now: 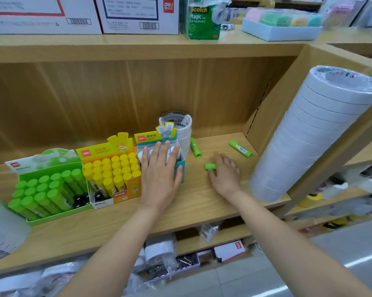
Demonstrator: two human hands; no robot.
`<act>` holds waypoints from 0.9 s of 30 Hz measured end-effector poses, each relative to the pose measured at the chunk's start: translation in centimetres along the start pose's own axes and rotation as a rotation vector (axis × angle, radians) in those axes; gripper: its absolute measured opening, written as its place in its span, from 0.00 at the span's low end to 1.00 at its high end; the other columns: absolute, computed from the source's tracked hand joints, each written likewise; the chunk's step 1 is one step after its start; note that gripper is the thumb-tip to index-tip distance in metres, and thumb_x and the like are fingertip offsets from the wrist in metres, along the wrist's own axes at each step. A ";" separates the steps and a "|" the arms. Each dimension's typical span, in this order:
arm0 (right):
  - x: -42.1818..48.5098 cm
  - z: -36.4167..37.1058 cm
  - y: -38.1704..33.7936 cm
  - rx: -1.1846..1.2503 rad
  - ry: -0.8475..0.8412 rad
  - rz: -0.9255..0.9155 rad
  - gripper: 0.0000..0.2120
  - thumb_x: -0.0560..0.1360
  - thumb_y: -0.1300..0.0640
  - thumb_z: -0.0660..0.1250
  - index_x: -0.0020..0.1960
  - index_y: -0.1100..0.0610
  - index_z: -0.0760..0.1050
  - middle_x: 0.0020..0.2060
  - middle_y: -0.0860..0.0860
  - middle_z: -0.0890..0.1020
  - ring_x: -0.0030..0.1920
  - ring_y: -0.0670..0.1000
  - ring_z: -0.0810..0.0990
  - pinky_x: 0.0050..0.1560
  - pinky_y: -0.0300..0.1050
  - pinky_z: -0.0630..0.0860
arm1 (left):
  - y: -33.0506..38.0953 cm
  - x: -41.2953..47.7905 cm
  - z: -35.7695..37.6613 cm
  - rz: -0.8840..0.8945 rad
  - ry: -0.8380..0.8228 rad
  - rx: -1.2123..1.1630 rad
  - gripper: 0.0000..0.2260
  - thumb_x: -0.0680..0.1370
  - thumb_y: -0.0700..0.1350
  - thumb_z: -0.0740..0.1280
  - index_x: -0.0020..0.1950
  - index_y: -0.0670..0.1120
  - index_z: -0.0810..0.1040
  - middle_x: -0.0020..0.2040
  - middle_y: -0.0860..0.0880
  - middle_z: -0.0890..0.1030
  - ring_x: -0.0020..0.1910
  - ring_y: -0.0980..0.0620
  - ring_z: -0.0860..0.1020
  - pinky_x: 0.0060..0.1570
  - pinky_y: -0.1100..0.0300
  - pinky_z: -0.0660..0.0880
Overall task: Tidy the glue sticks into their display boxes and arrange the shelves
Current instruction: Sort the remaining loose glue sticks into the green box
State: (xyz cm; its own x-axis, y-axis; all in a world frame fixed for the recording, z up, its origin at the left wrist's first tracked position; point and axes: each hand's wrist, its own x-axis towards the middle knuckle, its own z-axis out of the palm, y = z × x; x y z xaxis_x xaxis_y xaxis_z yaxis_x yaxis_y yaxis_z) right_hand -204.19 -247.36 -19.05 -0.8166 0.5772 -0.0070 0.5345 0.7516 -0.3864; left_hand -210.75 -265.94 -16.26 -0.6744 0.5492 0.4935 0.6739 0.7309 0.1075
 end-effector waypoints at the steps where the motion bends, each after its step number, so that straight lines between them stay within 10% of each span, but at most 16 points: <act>1: 0.0 -0.1 -0.1 0.015 0.027 -0.011 0.31 0.79 0.53 0.61 0.79 0.52 0.53 0.79 0.53 0.54 0.77 0.57 0.54 0.73 0.53 0.54 | 0.0 0.0 0.0 0.000 -0.001 0.000 0.23 0.80 0.52 0.54 0.72 0.47 0.71 0.73 0.43 0.71 0.74 0.42 0.66 0.74 0.40 0.56; 9: 3.8 -1.2 1.1 0.011 0.022 0.212 0.41 0.74 0.34 0.64 0.79 0.47 0.51 0.77 0.63 0.34 0.75 0.65 0.29 0.72 0.66 0.35 | 0.1 0.0 0.1 -0.020 0.015 0.005 0.22 0.80 0.52 0.56 0.72 0.47 0.71 0.72 0.44 0.71 0.73 0.43 0.65 0.75 0.41 0.56; 16: 3.8 -0.3 0.1 -0.027 0.102 0.097 0.37 0.73 0.34 0.64 0.77 0.47 0.58 0.69 0.55 0.64 0.72 0.56 0.58 0.70 0.57 0.54 | 0.0 0.0 0.6 -0.036 0.029 -0.005 0.21 0.79 0.52 0.57 0.72 0.48 0.71 0.72 0.46 0.71 0.73 0.44 0.66 0.75 0.42 0.55; 27: 3.4 0.0 0.5 -0.019 0.045 -0.276 0.25 0.77 0.48 0.67 0.73 0.47 0.68 0.59 0.54 0.74 0.63 0.57 0.70 0.61 0.49 0.65 | 0.1 0.0 0.3 -0.039 0.025 -0.006 0.22 0.80 0.53 0.57 0.73 0.48 0.70 0.72 0.46 0.71 0.72 0.45 0.66 0.75 0.43 0.55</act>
State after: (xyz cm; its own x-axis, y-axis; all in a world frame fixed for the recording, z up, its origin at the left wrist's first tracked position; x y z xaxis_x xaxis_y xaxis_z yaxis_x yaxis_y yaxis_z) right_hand -206.71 -245.05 -19.24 -0.9215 0.3635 0.1372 0.2979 0.8877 -0.3510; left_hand -210.79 -265.77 -16.56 -0.6925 0.5100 0.5103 0.6493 0.7489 0.1326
